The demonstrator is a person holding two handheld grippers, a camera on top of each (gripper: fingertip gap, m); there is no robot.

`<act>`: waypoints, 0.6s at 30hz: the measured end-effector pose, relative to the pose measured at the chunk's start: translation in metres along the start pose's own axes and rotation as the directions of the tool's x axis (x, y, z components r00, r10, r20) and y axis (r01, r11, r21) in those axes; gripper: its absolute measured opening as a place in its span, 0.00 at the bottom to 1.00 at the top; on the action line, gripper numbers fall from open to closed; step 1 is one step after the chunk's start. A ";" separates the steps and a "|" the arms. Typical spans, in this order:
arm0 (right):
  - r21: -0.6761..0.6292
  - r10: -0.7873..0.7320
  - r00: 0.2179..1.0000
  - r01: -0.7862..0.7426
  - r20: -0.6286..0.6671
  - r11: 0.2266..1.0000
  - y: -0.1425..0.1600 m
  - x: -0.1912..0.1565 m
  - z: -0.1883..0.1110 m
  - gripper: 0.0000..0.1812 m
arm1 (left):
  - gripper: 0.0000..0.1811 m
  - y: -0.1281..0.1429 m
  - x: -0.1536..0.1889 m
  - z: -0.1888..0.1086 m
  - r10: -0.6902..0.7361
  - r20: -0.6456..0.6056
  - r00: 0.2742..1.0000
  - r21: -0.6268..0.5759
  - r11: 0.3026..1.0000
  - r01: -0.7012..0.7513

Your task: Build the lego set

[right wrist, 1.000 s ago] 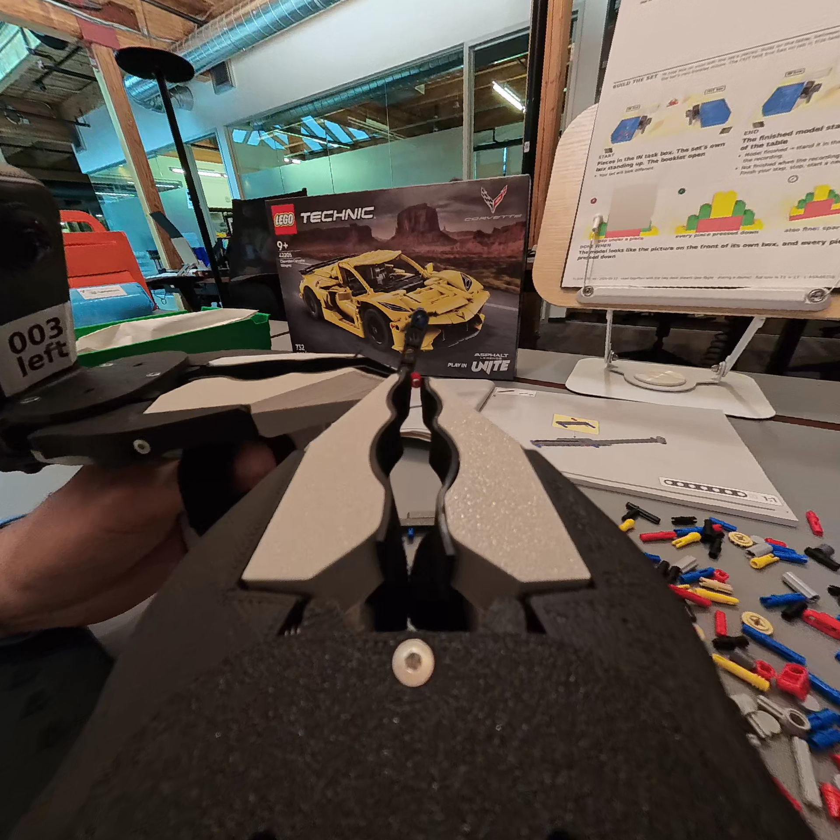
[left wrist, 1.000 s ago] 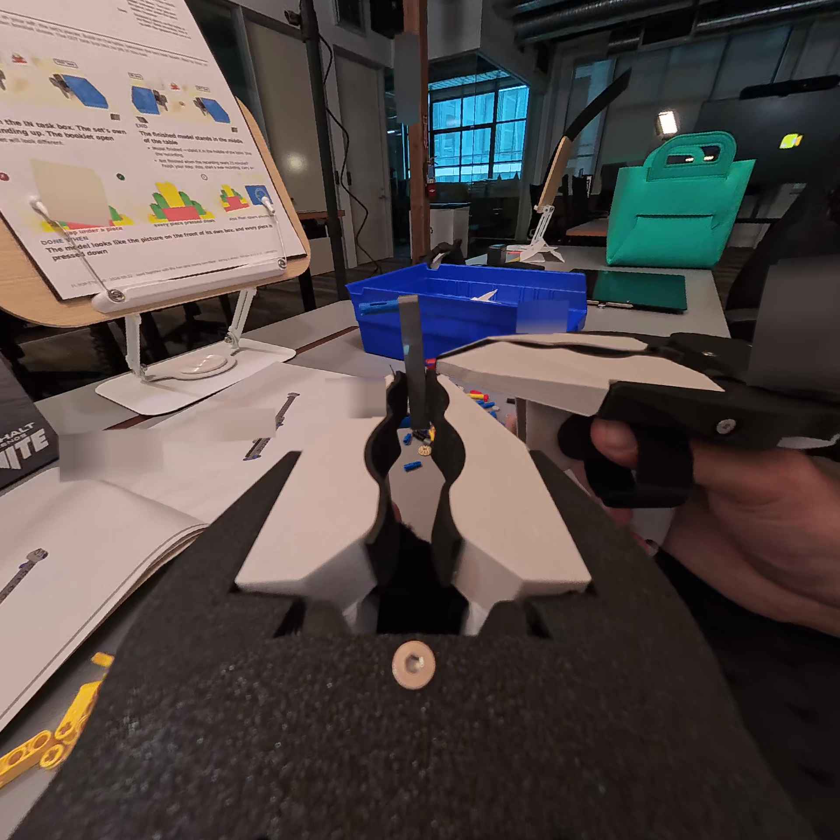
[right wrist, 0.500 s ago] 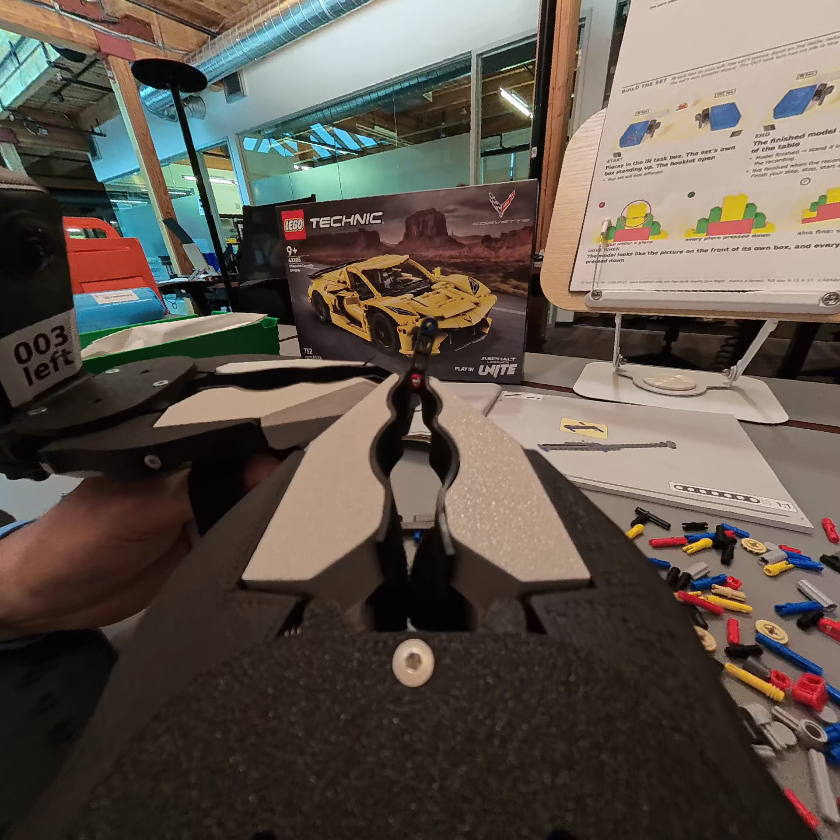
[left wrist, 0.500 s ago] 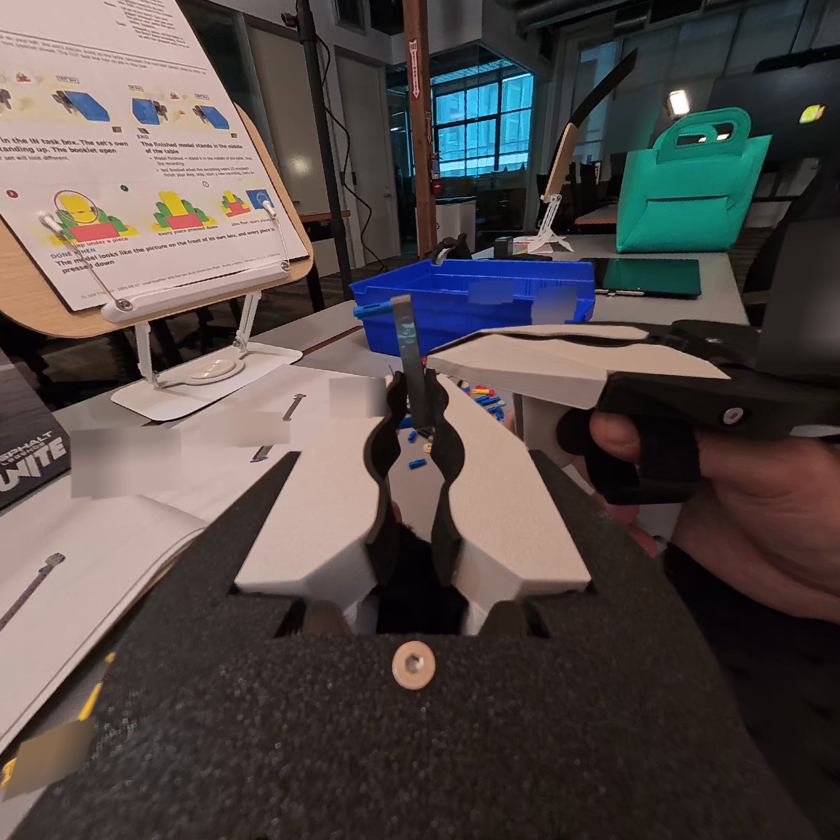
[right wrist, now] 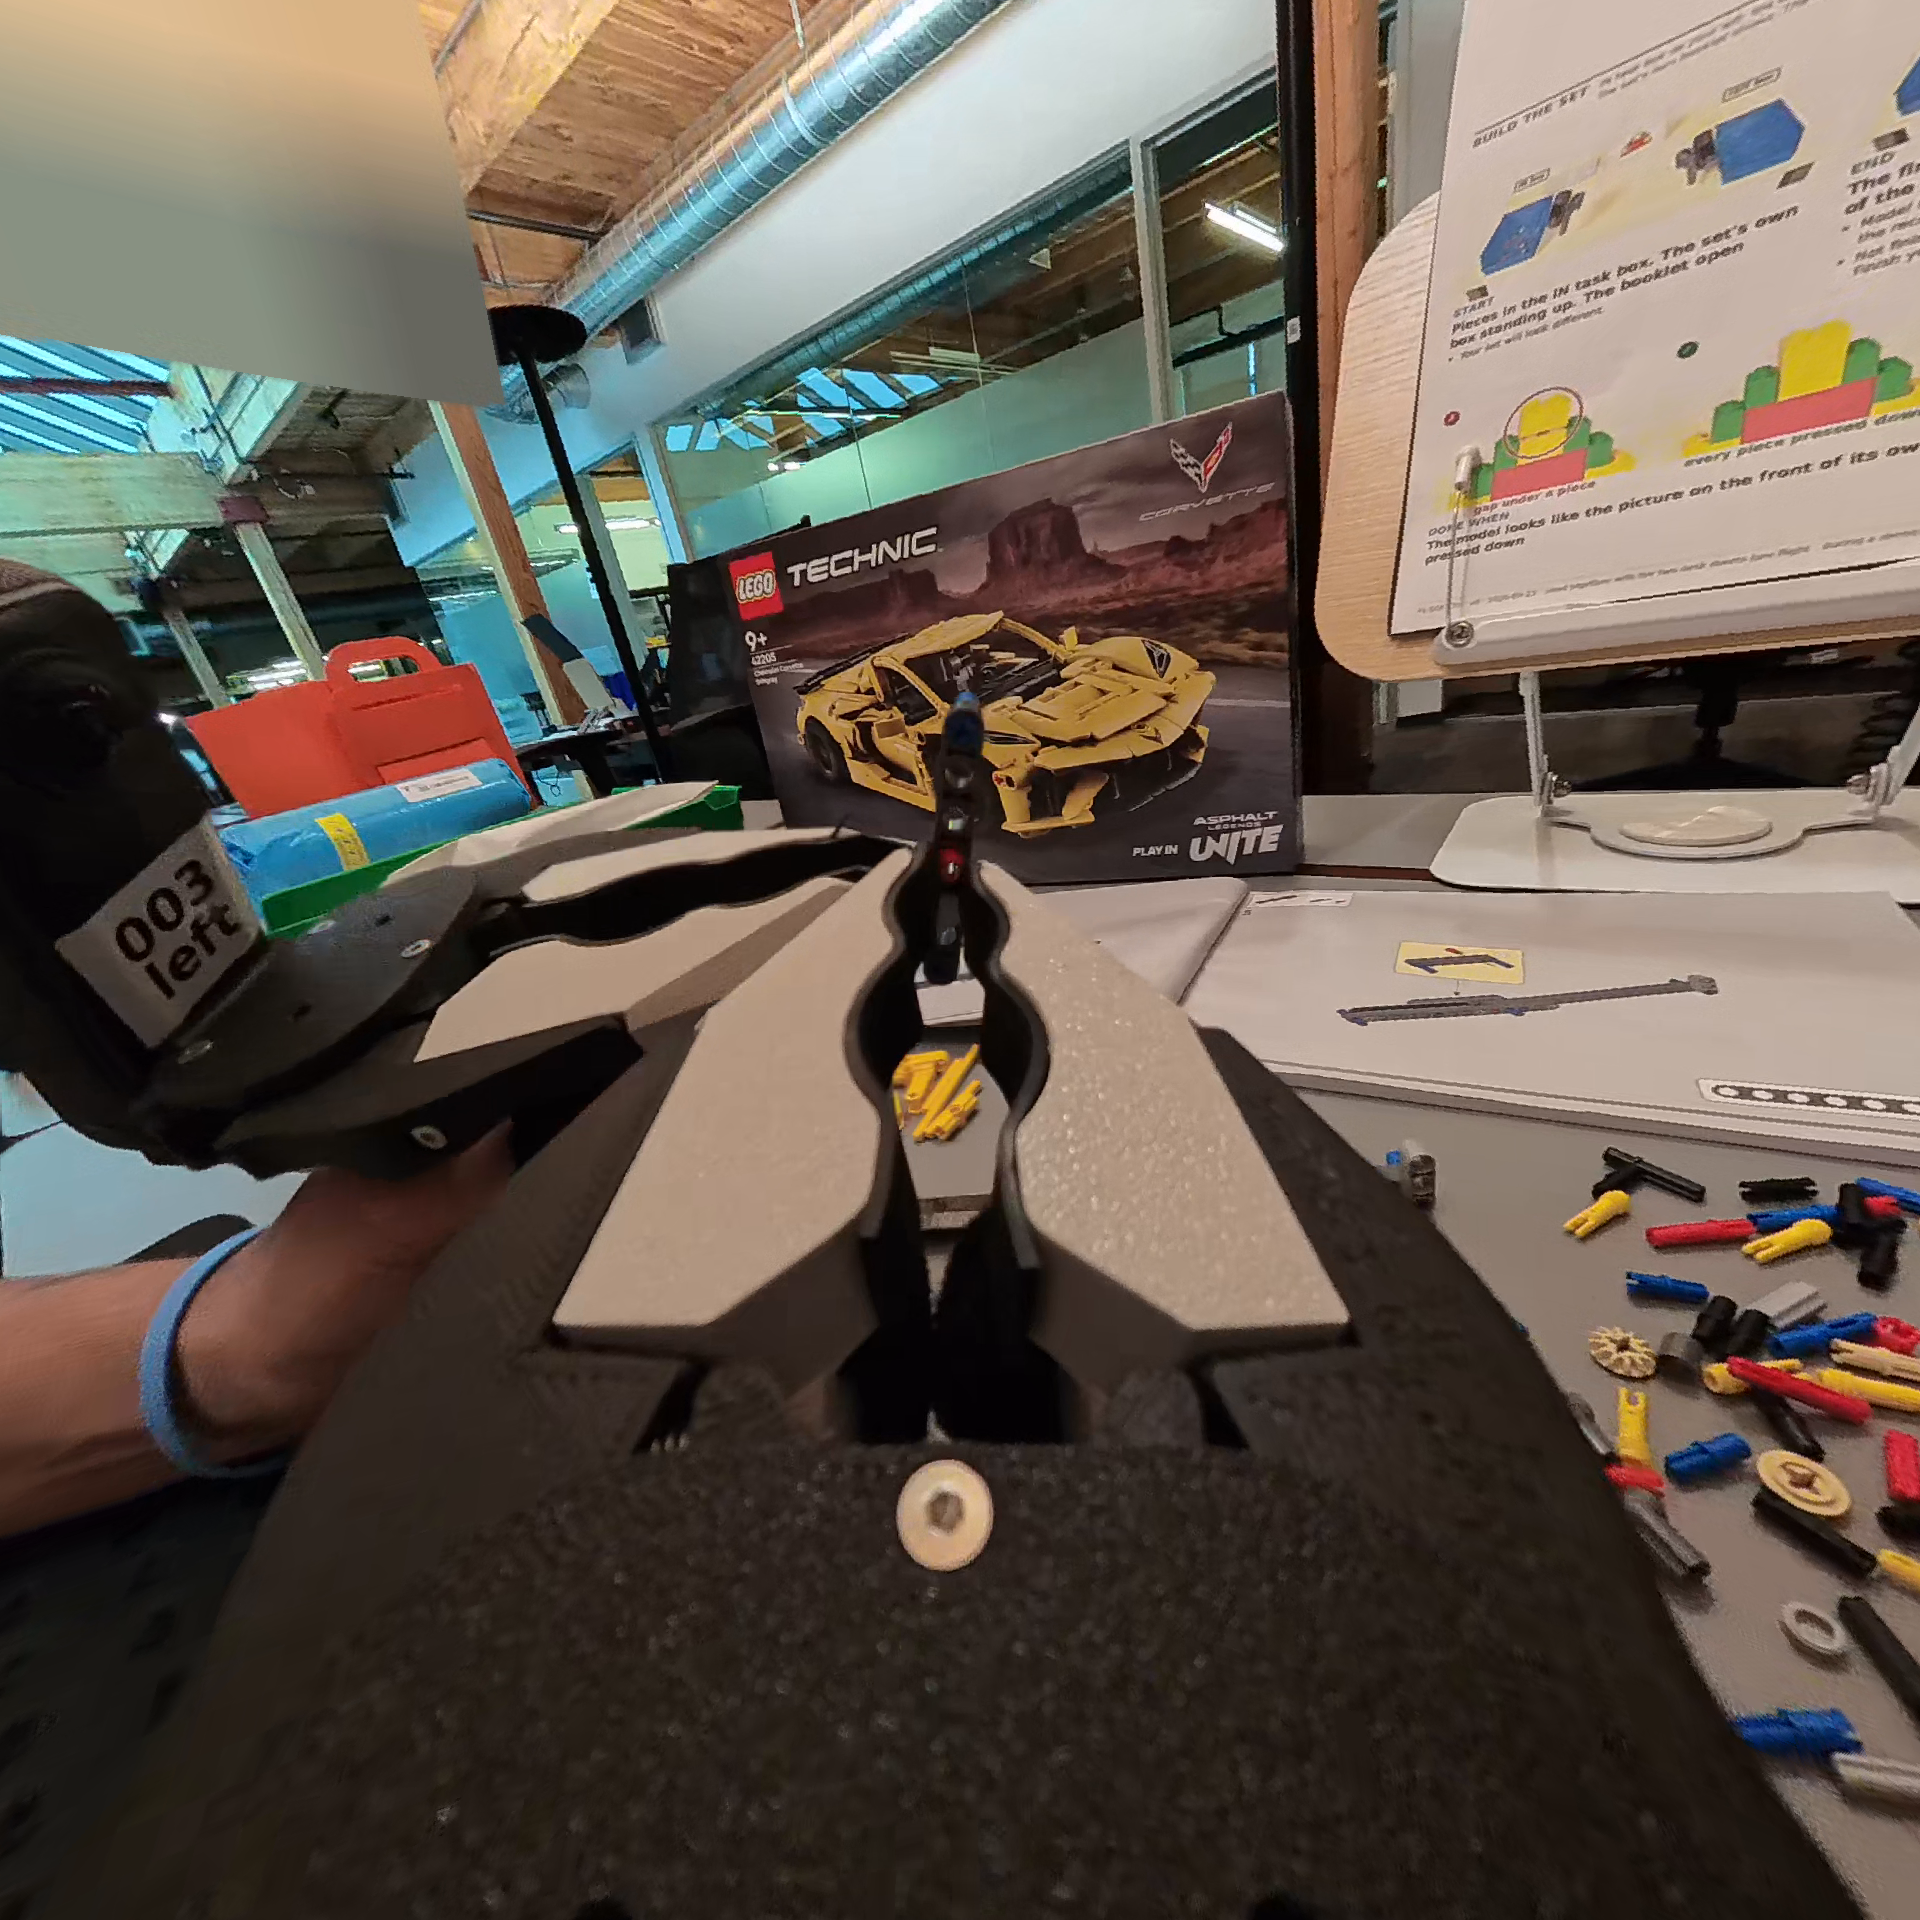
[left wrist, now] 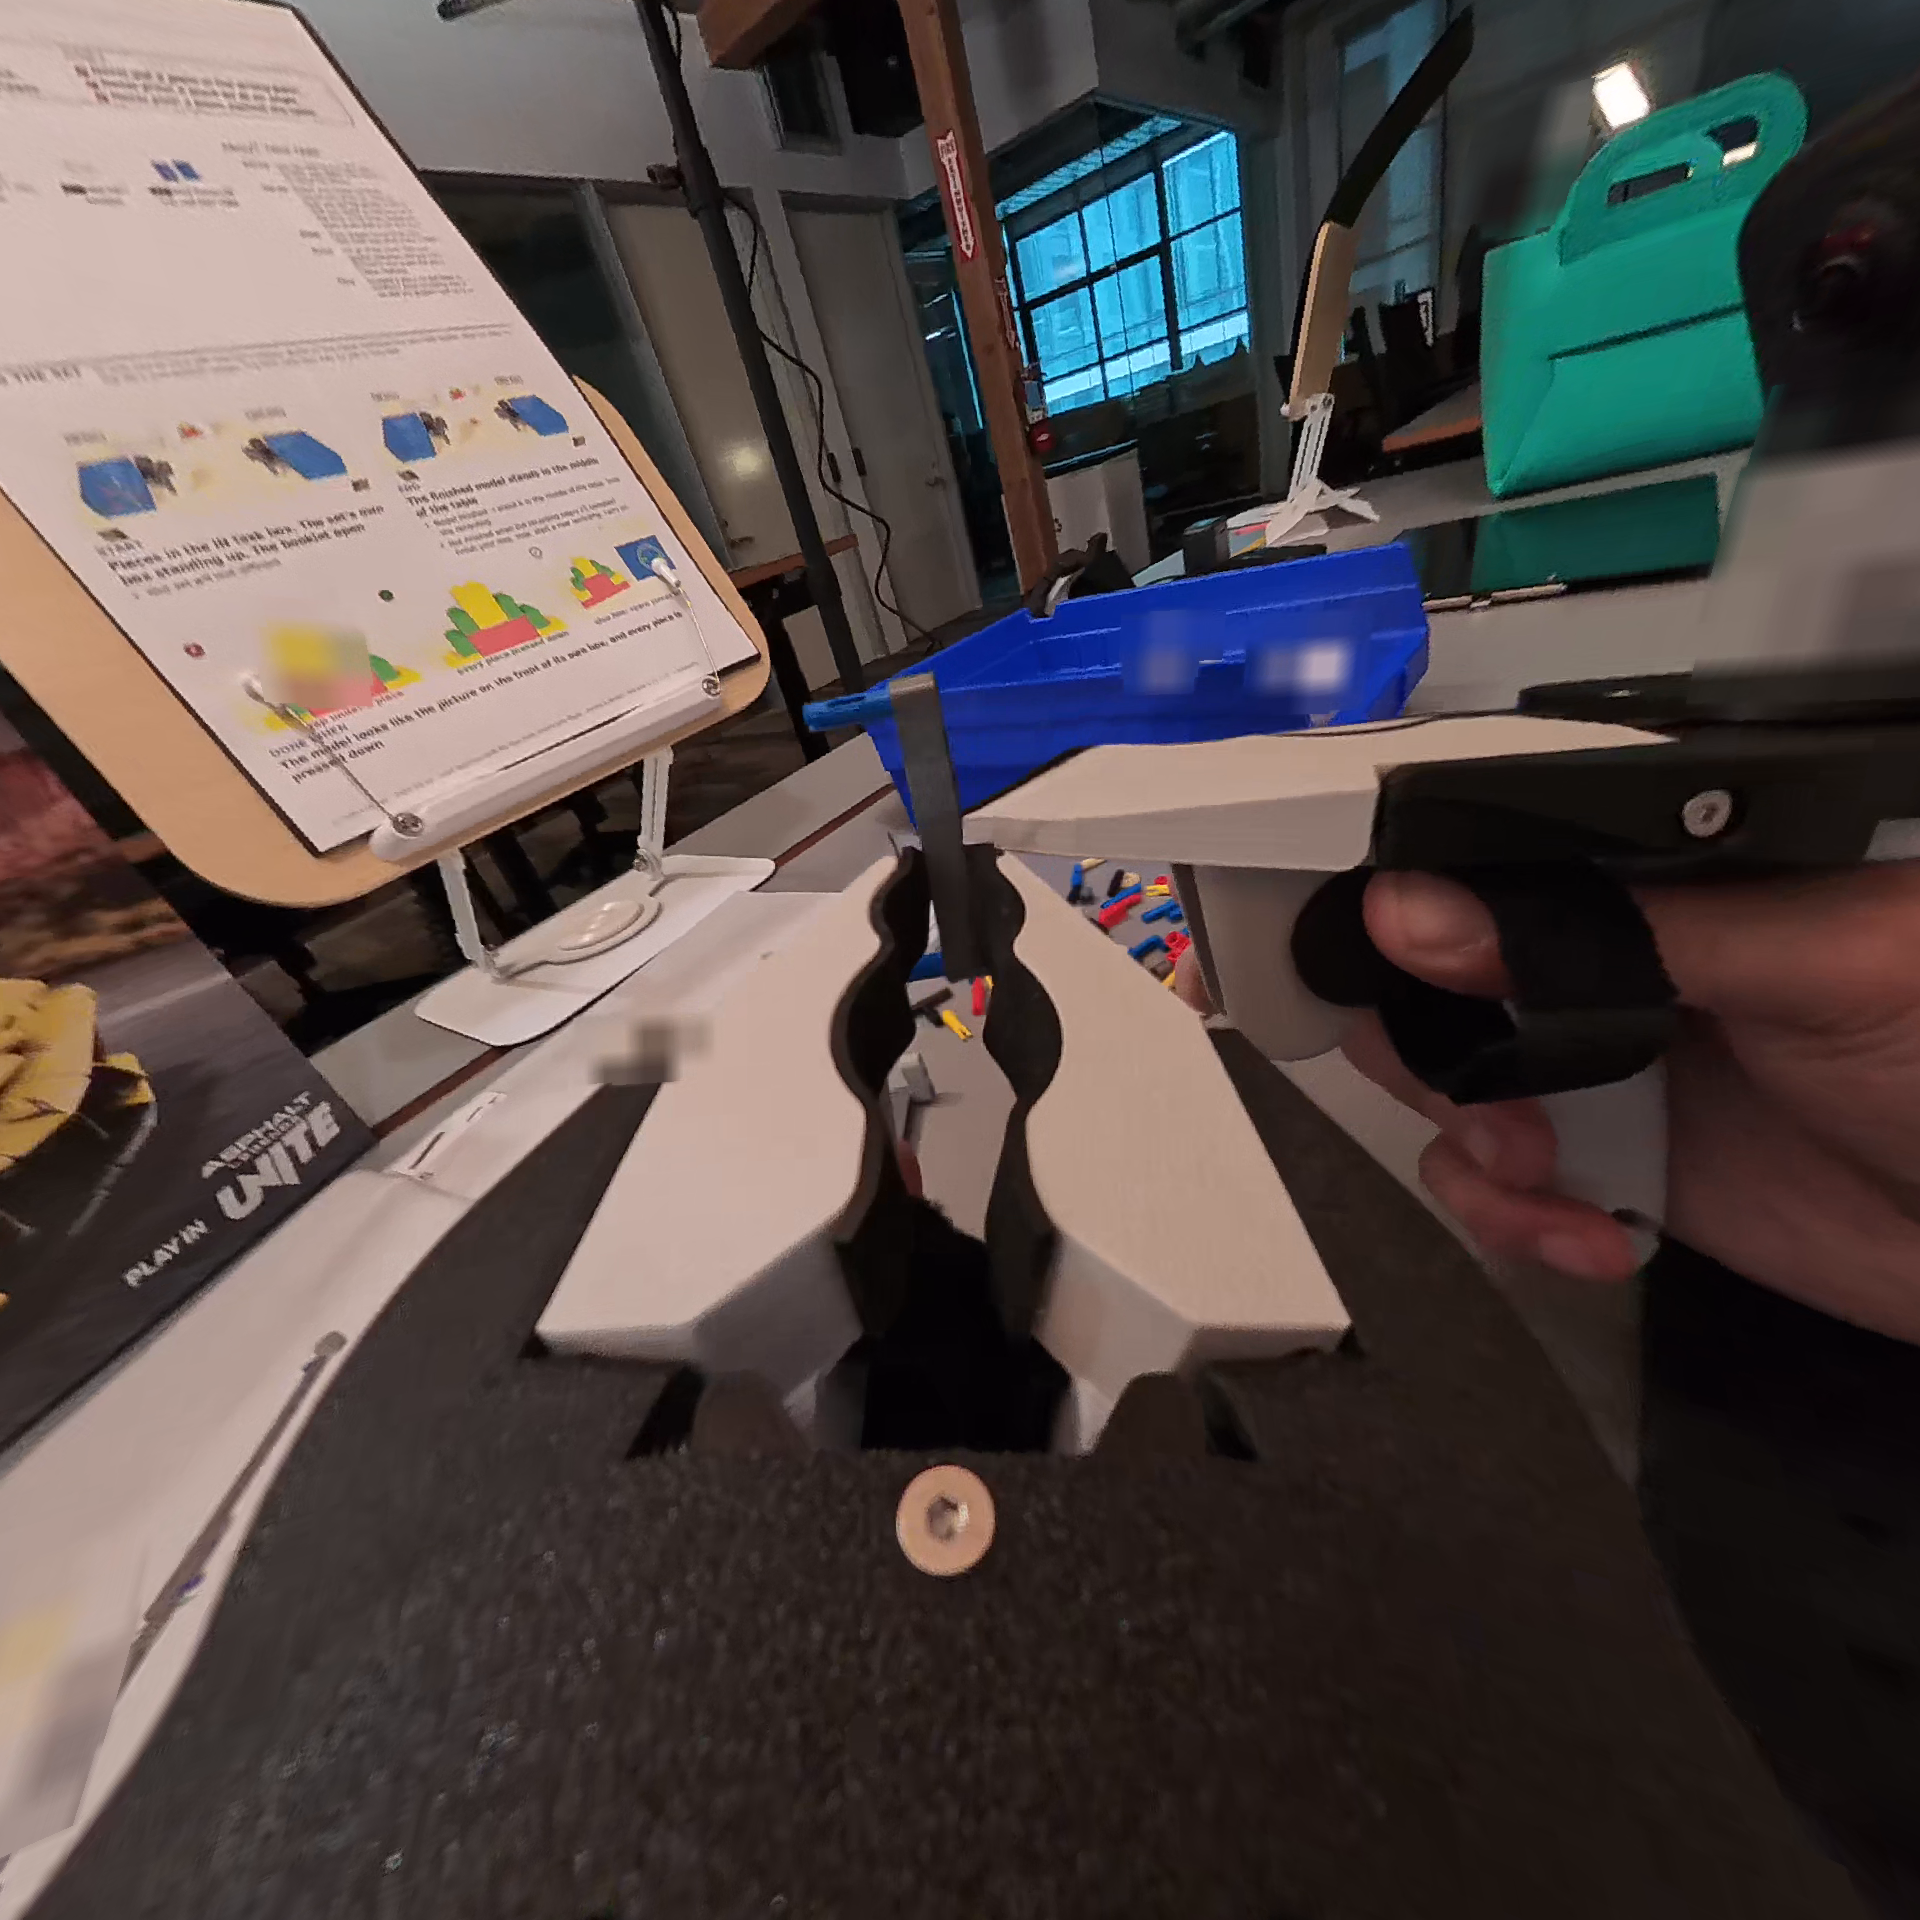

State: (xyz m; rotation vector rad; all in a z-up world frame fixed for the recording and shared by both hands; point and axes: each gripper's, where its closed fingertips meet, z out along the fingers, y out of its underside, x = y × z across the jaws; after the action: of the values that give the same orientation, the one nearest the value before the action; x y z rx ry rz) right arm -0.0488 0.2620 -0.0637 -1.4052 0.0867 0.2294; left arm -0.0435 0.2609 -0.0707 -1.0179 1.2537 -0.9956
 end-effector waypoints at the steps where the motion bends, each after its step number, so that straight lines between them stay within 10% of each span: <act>1: -0.004 -0.004 1.000 0.004 0.002 1.000 0.001 0.000 0.000 0.02 | 0.03 0.001 0.000 0.000 0.017 0.000 1.000 -0.005 1.000 -0.017; 12: -0.029 0.046 0.983 -0.042 0.177 0.999 -0.008 -0.006 -0.006 0.14 | 0.03 -0.011 -0.003 -0.007 -0.322 -0.219 0.921 0.035 0.941 0.338; 18: -0.141 0.372 0.762 -0.353 0.530 0.925 -0.023 -0.022 -0.023 0.18 | 0.03 -0.023 0.015 -0.020 -0.491 -0.461 0.739 -0.022 0.839 0.543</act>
State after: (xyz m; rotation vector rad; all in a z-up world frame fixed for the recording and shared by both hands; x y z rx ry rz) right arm -0.0635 0.2335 -0.0408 -1.2960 -0.1249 0.9604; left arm -0.0629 0.2390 -0.0530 -1.1101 1.2823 -1.8088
